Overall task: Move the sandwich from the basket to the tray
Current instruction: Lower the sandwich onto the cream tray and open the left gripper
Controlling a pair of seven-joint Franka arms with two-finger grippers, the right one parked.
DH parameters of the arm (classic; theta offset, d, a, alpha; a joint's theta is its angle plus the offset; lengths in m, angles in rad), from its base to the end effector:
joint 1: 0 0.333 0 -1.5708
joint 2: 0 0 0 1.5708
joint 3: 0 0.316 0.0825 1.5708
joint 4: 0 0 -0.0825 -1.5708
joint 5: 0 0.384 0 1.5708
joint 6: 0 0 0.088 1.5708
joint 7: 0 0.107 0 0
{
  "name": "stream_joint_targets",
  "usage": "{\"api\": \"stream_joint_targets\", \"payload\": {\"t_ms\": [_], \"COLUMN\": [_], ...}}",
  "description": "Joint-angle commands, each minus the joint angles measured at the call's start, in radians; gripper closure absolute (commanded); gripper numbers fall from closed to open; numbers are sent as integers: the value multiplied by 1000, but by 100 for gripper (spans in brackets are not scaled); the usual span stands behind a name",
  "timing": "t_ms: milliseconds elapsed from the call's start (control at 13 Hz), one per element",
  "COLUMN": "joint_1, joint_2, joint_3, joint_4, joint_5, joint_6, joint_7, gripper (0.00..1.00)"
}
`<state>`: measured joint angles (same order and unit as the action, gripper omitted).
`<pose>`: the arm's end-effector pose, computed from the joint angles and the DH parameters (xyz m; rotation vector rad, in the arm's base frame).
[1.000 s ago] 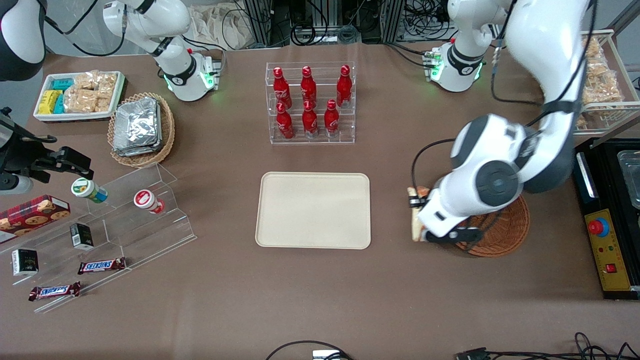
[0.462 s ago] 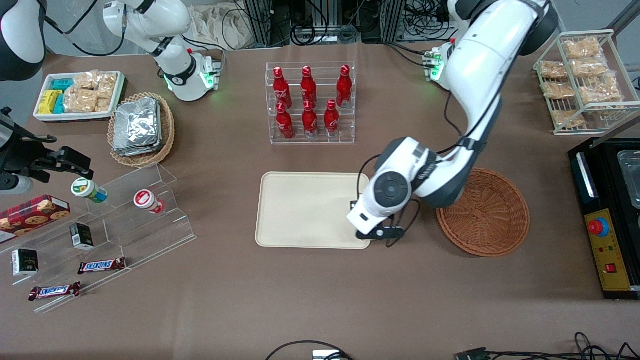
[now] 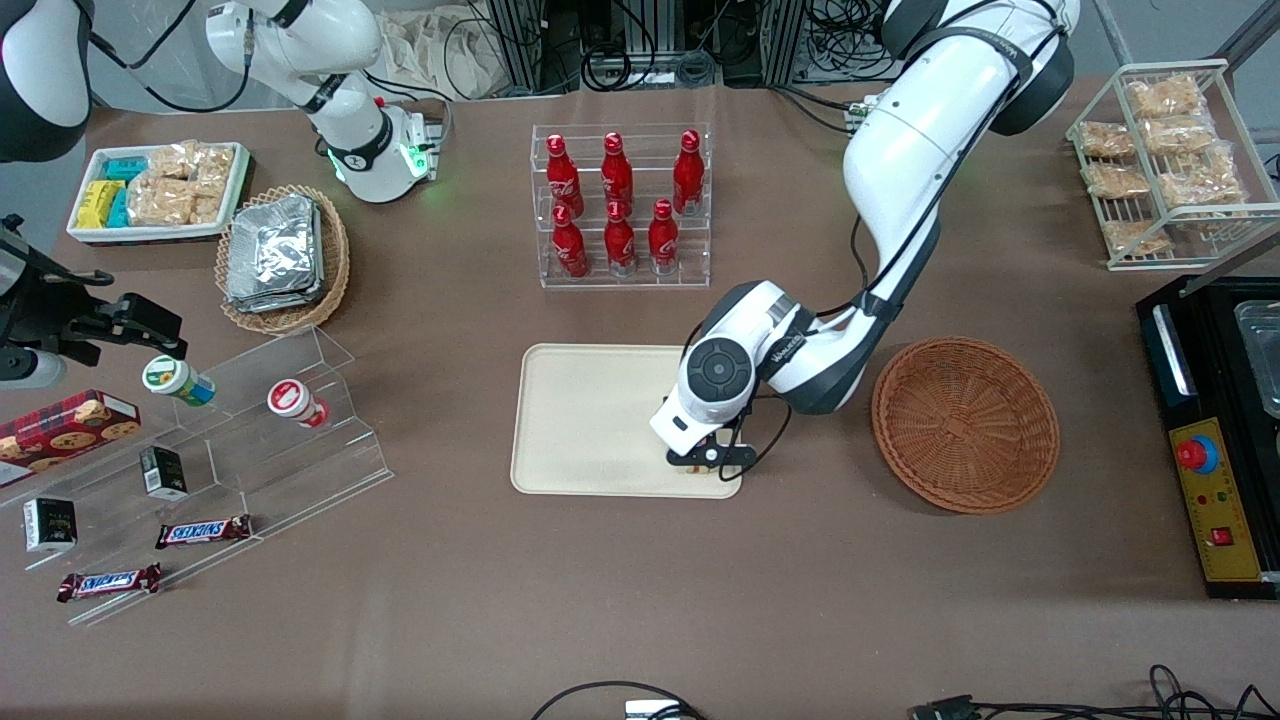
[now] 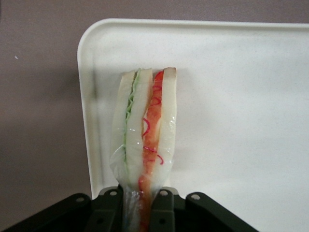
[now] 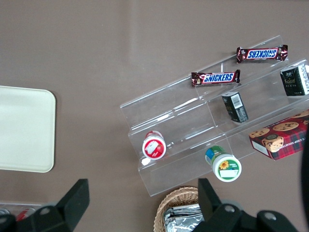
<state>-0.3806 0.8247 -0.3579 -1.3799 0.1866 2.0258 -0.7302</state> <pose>0.5711 -0.4360 0.2300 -3.1243 0.0178 0.2574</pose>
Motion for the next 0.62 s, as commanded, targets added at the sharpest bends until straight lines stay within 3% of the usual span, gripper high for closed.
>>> {"api": "stream_joint_targets", "payload": {"t_ms": [0, 308, 538], "joint_1": [-9, -3, 3], "joint_2": [2, -25, -116], "joint_3": [7, 7, 7], "joint_4": [24, 27, 1], "joint_5": [19, 17, 16], "joint_6": [-4, -21, -133], "joint_7": [-14, -12, -12], "gripper": [0, 0, 0]}}
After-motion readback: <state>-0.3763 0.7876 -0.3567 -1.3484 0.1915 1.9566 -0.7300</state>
